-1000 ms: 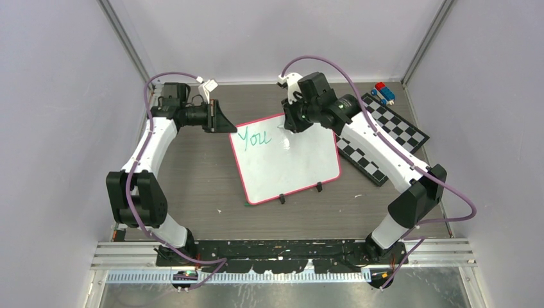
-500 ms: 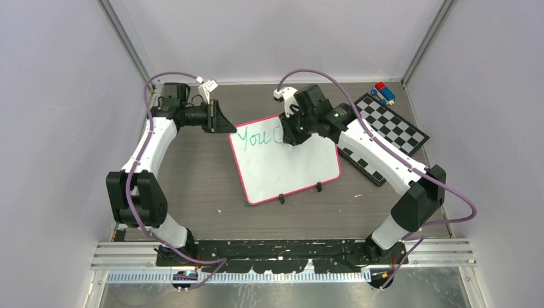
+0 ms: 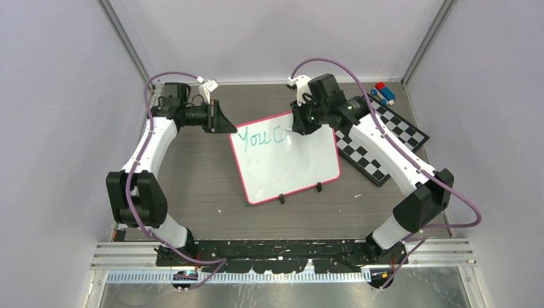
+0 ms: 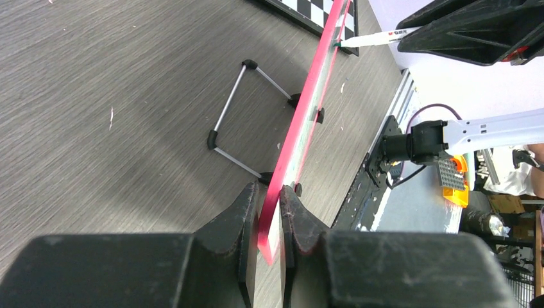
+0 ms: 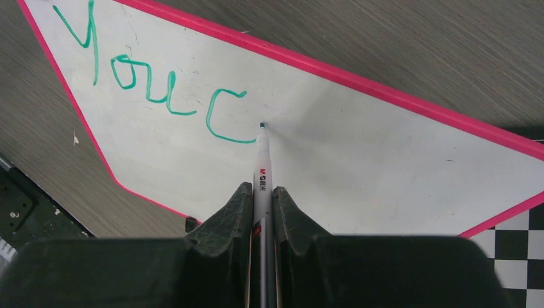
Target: Write a sentence on the whiteboard
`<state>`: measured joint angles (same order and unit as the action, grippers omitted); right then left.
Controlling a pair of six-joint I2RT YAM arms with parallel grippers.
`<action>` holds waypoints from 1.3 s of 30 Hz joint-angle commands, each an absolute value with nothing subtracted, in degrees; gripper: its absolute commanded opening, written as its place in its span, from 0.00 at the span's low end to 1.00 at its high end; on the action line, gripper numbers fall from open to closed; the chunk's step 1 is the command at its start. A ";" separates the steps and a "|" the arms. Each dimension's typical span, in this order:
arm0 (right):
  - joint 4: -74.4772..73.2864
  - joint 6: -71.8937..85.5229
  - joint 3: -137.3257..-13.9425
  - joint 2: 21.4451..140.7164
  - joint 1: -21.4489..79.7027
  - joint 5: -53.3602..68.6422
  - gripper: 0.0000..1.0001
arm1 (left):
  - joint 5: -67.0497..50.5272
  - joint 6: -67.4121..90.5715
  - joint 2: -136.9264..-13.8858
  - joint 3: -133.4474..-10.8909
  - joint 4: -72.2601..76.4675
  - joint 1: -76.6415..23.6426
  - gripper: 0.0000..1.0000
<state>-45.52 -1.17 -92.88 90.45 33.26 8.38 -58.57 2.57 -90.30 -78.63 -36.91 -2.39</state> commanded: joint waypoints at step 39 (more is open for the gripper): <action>-43.60 -1.66 -92.94 88.30 30.01 9.24 0.00 | -58.35 2.38 -90.32 -81.63 -37.91 -2.92 0.00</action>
